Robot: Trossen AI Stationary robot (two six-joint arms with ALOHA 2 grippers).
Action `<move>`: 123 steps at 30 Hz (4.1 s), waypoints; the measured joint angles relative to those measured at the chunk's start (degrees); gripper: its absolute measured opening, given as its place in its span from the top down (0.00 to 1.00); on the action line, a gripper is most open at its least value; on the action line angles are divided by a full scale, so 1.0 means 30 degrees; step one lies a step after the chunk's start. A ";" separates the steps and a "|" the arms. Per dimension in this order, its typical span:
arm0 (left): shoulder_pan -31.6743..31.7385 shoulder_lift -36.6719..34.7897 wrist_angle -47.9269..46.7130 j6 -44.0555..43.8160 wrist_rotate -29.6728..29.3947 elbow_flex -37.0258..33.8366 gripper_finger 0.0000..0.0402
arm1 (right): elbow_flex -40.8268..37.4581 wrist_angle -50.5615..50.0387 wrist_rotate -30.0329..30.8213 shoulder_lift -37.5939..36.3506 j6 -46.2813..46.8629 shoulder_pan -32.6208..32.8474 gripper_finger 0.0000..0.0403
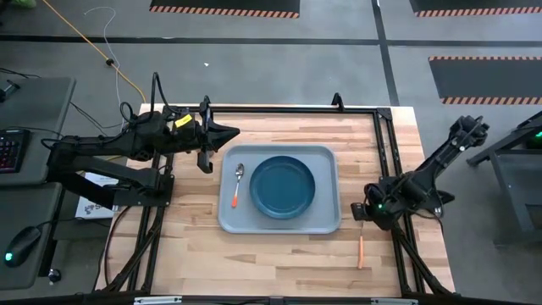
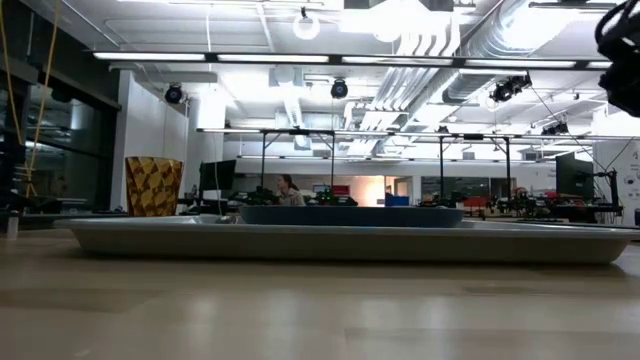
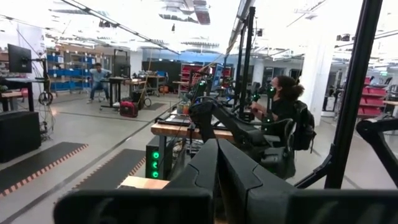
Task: Pick and place plate/cup/fork/spoon on tray
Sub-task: Put the orange fork on the gray tray
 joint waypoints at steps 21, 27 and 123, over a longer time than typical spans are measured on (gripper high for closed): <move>0.0000 0.0000 0.0000 -0.0022 -0.0341 0.0000 0.99 | 0.0170 0.3942 -0.4841 0.8738 0.2269 -0.0204 0.51; 0.0000 0.0000 -0.0030 0.0047 -0.0568 -0.0006 0.99 | 0.1305 0.1178 -0.5297 0.8852 0.1681 -0.0097 0.84; 0.0482 0.8810 0.2454 -1.0058 0.5408 -0.0007 0.39 | 0.5048 1.7114 0.2740 0.3796 -2.3690 -1.1019 1.00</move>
